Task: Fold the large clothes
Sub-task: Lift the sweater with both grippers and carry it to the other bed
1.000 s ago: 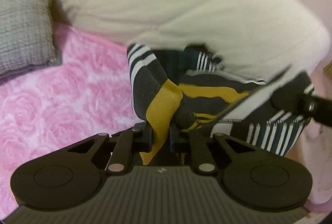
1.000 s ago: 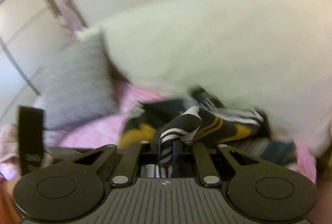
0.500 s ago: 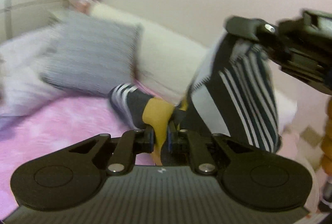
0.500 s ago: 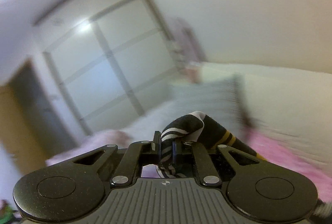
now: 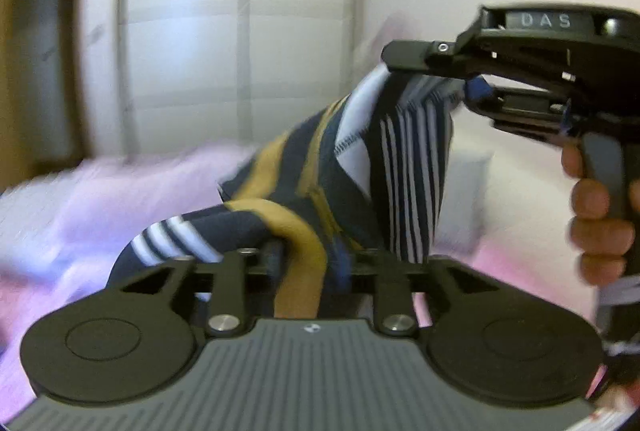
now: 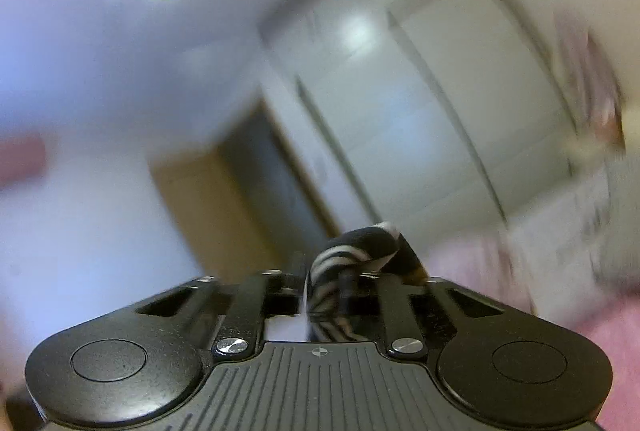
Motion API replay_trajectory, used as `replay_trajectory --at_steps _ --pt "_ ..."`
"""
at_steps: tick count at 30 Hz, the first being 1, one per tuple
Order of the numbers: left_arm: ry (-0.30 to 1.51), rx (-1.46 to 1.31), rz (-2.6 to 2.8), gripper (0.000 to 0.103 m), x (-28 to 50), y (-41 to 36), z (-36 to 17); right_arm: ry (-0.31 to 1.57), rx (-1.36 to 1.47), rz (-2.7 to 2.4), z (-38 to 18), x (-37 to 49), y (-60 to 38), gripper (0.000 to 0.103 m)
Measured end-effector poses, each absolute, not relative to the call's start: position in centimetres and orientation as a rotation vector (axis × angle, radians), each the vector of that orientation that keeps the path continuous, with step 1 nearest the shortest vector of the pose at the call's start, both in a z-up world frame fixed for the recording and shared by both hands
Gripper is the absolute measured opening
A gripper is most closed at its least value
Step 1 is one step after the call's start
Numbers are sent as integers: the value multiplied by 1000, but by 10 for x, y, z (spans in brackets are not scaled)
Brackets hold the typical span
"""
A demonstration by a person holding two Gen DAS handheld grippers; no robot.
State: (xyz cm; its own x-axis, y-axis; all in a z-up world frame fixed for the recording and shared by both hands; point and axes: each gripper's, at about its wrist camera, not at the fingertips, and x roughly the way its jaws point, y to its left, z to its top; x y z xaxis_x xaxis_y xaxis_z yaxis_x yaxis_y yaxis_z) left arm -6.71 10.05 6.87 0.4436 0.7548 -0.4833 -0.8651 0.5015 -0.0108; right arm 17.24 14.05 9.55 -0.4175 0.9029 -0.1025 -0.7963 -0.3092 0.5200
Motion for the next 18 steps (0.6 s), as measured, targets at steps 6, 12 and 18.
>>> replay_trajectory --at_steps 6,12,18 --pt "702 -495 1174 45 -136 76 -7 883 -211 1822 12 107 152 65" --pt "766 -660 1280 59 -175 30 -47 972 -566 1773 -61 63 75 65" --pt "792 -693 1314 61 -192 -12 -63 1011 -690 1771 -87 48 4 65"
